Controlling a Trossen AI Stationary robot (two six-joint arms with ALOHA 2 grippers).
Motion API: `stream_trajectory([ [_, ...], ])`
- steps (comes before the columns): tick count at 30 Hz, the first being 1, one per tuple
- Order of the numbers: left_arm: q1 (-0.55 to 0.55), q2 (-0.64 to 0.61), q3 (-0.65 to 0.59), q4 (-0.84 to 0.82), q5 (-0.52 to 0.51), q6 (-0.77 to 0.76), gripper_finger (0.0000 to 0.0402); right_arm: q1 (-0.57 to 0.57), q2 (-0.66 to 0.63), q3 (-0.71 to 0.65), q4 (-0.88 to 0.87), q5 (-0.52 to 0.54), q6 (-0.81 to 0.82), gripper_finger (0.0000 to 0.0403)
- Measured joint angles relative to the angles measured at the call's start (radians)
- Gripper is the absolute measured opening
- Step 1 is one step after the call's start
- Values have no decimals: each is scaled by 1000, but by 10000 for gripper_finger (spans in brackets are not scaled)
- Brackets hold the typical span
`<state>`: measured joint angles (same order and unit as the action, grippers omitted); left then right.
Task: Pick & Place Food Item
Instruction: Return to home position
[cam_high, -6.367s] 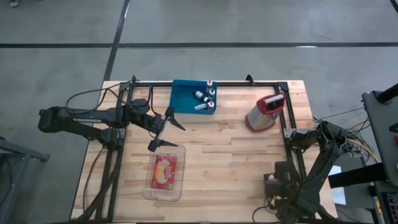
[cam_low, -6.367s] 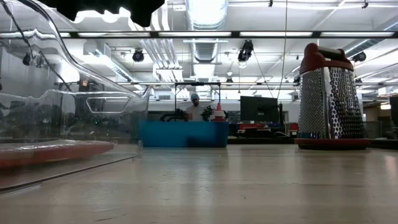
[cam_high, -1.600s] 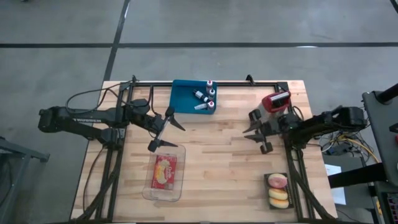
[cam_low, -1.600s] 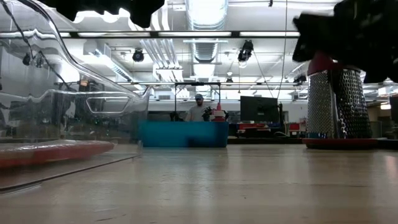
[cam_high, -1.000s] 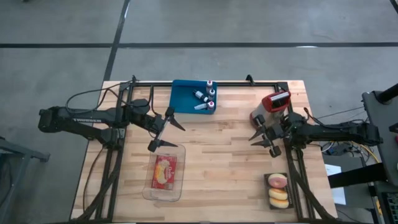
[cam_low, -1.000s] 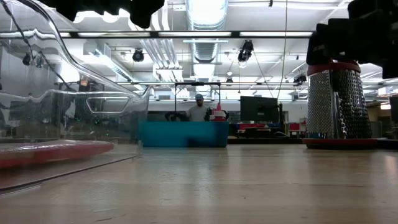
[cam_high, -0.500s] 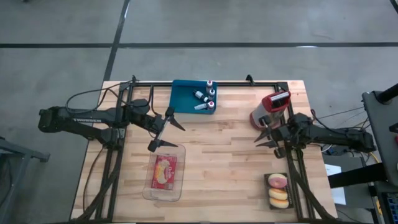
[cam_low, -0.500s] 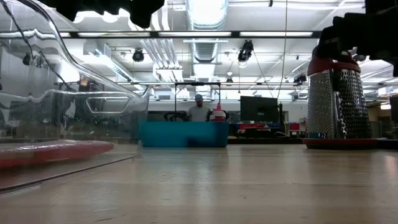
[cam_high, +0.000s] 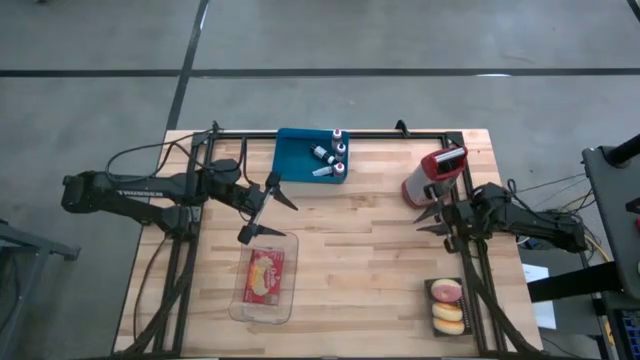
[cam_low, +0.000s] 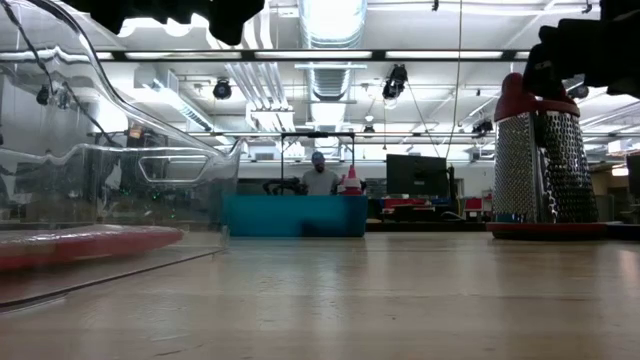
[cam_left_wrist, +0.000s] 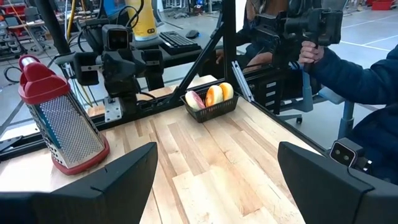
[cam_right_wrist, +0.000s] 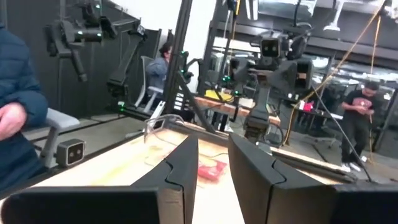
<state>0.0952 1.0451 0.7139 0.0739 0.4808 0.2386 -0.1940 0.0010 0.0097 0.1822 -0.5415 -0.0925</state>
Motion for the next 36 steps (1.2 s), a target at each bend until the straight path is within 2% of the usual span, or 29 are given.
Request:
stream_trajectory([
  [3, 0, 0, 0, 0, 0, 0, 339, 0, 0, 0, -4, 39, 13, 84],
  [7, 0, 0, 0, -1, 0, 0, 339, 0, 1, 0, -23, 147, 28, 77],
  [11, 0, 0, 0, -2, 0, 0, 339, 0, 0, 0, -28, 175, 46, 71],
  [25, 0, 0, 0, -4, 0, 0, 339, 0, 2, 0, -29, 178, 56, 80],
  [30, 0, 0, 0, 20, 0, 62, 339, 0, 2, 0, -29, 178, 56, 85],
  [34, -1, -1, 0, 29, -2, -54, 339, 0, 2, 0, -29, 177, 56, 86],
  [36, 4, -12, 0, -36, -11, -40, 339, 0, 3, 0, -29, 177, 56, 84],
])
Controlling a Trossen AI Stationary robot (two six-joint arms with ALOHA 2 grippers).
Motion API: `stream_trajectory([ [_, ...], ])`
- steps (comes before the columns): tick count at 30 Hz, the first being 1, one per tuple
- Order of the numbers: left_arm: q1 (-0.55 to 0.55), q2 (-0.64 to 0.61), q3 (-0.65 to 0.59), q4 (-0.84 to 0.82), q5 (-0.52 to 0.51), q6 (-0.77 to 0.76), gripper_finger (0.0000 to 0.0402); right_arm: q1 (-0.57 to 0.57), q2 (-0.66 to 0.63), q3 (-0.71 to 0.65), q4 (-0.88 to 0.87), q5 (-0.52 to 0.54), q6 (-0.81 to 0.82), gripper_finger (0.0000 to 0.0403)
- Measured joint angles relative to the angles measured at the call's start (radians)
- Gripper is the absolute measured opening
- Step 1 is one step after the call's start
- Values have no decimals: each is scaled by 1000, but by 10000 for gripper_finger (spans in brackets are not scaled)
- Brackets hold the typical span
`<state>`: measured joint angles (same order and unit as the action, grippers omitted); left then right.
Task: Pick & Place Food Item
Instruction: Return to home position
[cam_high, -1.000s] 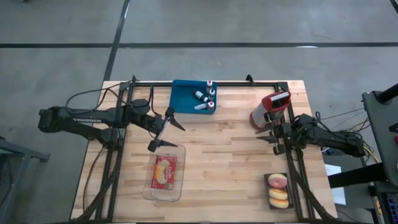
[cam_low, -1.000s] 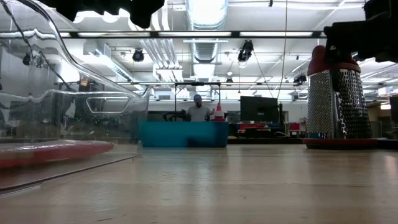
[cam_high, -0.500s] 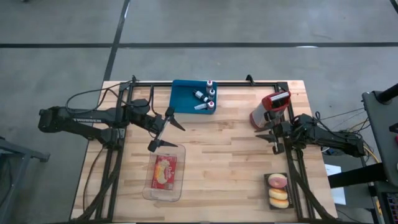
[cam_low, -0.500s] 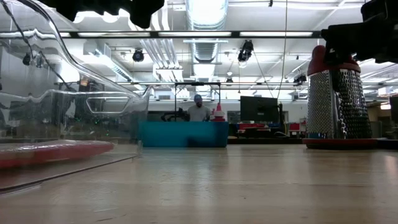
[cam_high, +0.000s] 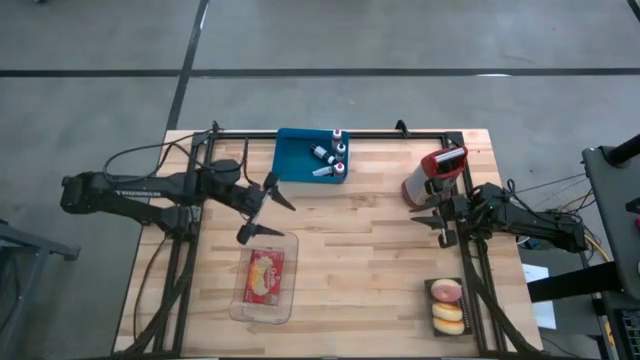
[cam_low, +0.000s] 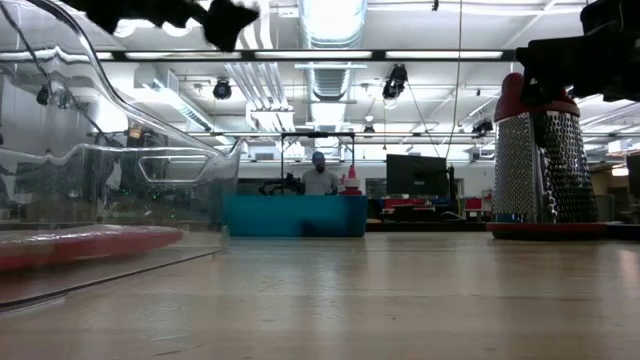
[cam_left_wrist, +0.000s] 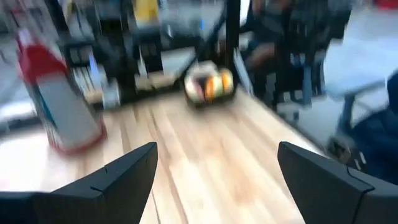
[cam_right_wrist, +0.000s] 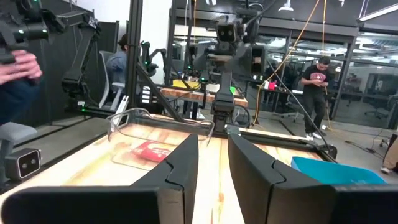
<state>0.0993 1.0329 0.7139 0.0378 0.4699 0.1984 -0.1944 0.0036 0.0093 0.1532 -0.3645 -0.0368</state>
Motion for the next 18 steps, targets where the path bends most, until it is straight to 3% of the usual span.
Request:
stream_trajectory([
  [4, 0, -72, -26, -195, 15, 41, 339, 0, 0, 0, 0, -1, 0, 77],
  [9, -21, -282, -245, 61, 205, 122, 339, 0, 0, 0, 0, -2, 0, 69],
  [11, -21, -398, -330, 94, 124, 65, 339, 0, 0, 0, 0, -2, 0, 68],
  [14, -20, -564, -438, 75, -153, -91, 339, 0, 4, 0, 0, -2, 0, 70],
  [15, -20, -617, -466, 73, -198, -103, 339, 0, 5, 0, 0, -2, 0, 71],
  [18, -21, -764, -547, 62, -110, -40, 339, 0, 7, 0, 0, -2, 0, 76],
])
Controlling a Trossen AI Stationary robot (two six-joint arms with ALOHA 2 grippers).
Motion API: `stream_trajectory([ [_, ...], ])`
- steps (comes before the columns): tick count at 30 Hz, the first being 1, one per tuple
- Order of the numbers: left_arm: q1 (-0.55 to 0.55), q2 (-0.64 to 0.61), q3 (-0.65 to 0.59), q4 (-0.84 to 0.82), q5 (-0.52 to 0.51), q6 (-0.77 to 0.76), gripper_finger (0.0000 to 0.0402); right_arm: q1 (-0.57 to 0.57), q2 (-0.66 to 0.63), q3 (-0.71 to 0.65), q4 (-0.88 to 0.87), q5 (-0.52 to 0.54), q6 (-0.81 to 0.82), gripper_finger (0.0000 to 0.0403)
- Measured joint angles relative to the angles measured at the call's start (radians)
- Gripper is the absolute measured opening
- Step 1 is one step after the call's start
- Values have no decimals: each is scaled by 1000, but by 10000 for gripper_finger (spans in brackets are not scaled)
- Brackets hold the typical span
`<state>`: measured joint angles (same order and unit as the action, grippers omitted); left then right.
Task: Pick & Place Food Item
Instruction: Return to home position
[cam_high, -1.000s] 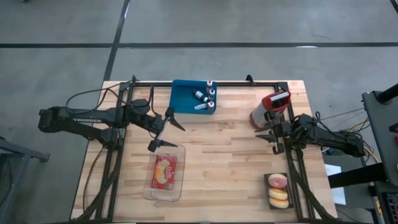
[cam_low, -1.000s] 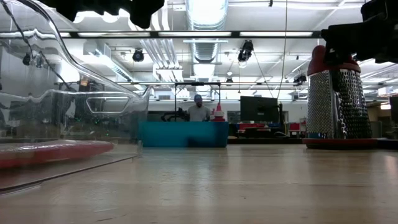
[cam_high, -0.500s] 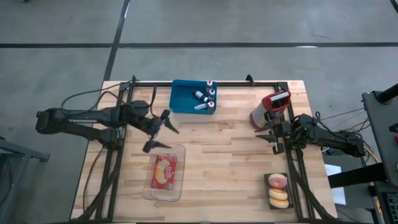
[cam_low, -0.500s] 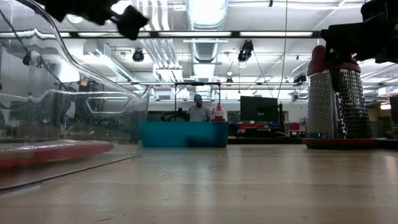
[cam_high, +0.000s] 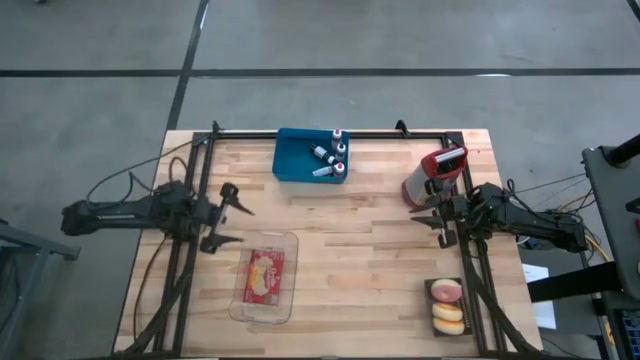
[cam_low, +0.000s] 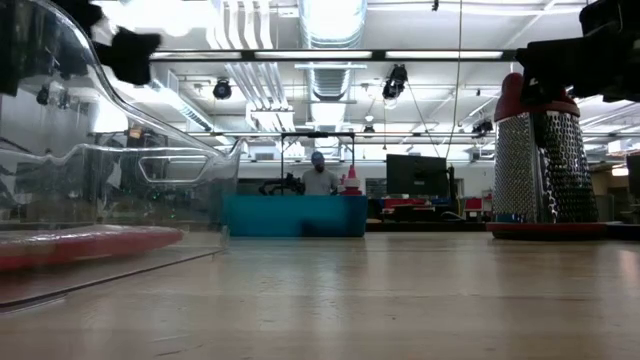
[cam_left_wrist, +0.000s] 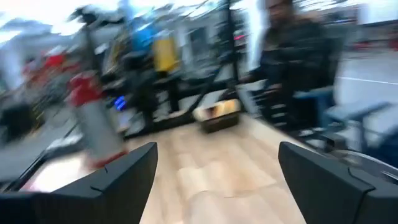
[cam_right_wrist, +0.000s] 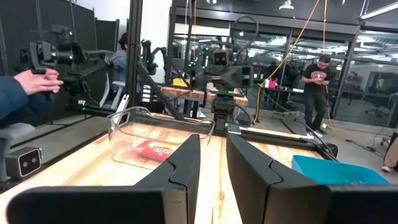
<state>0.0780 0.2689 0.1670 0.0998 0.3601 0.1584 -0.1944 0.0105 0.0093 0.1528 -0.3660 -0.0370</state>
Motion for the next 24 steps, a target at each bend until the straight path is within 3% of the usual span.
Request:
stream_trajectory([
  [2, 0, -81, -30, -20, 67, 28, 339, 0, -1, 0, 0, 0, 0, 79],
  [7, 0, -272, -40, -248, 86, 20, 339, 0, 0, 0, 0, 0, 0, 85],
  [24, 1, -258, -105, -223, 123, 93, 339, 0, 19, 0, -22, 0, 0, 68],
])
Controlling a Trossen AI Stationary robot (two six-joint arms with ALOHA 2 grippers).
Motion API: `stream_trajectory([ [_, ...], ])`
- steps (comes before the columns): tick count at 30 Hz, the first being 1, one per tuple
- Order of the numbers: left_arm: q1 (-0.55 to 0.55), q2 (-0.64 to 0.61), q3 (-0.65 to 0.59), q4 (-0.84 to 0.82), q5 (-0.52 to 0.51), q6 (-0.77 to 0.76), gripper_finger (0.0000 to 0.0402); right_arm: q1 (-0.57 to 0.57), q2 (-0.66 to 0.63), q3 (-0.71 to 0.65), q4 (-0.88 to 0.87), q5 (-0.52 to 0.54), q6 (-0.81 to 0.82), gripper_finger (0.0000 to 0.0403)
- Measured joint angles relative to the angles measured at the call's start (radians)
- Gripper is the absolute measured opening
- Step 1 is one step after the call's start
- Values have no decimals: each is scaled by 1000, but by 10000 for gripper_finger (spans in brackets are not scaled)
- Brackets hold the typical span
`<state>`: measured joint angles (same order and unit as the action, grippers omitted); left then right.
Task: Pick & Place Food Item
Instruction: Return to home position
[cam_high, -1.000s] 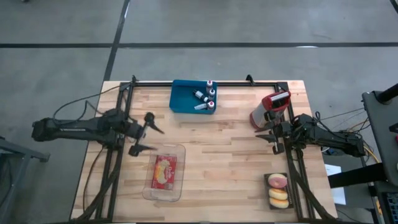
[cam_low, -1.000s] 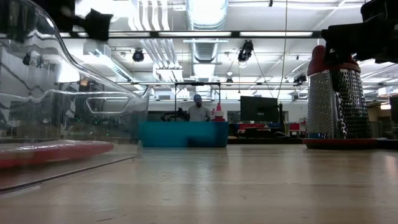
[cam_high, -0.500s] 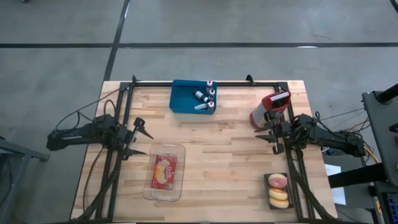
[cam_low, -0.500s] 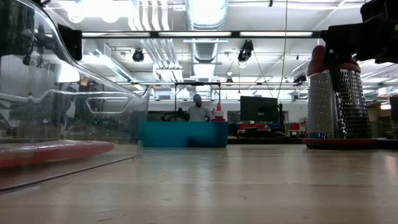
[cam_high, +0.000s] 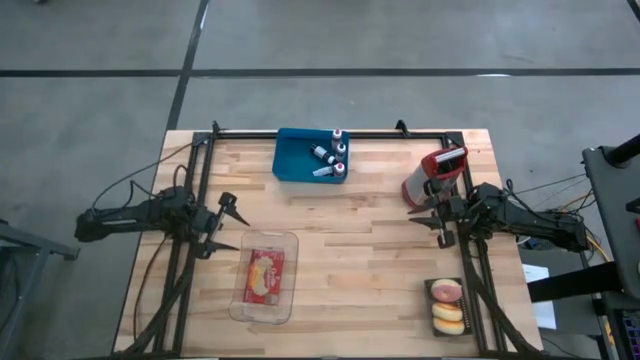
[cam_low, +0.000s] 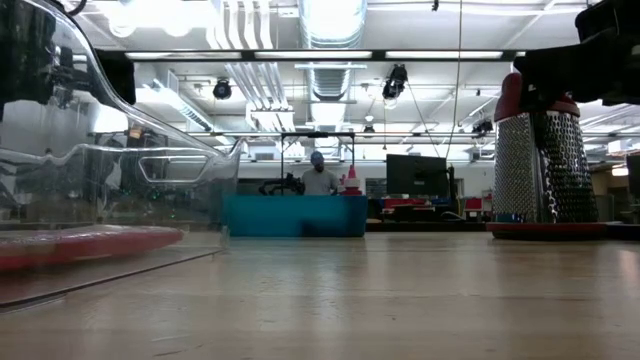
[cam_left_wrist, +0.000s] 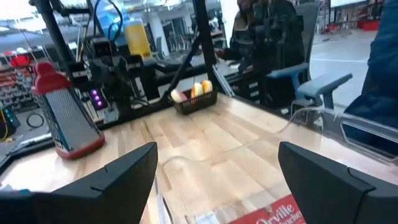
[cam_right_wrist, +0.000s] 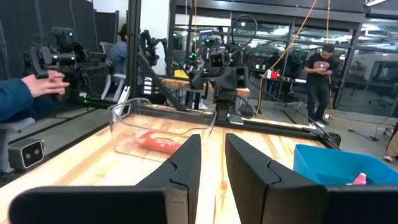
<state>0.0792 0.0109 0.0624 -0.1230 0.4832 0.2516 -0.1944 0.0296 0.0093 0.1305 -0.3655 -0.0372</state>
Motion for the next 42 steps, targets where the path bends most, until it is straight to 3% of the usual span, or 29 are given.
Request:
stream_trajectory([
  [18, 0, 20, 0, -2, -8, -35, 339, 0, -1, 0, -1, 0, 0, 87],
  [32, 0, 20, 0, -5, -8, -35, 339, 0, -1, 0, -1, 0, 0, 68],
  [42, 0, 20, 0, -5, -8, -35, 339, 0, -1, 0, 0, 0, 0, 81],
])
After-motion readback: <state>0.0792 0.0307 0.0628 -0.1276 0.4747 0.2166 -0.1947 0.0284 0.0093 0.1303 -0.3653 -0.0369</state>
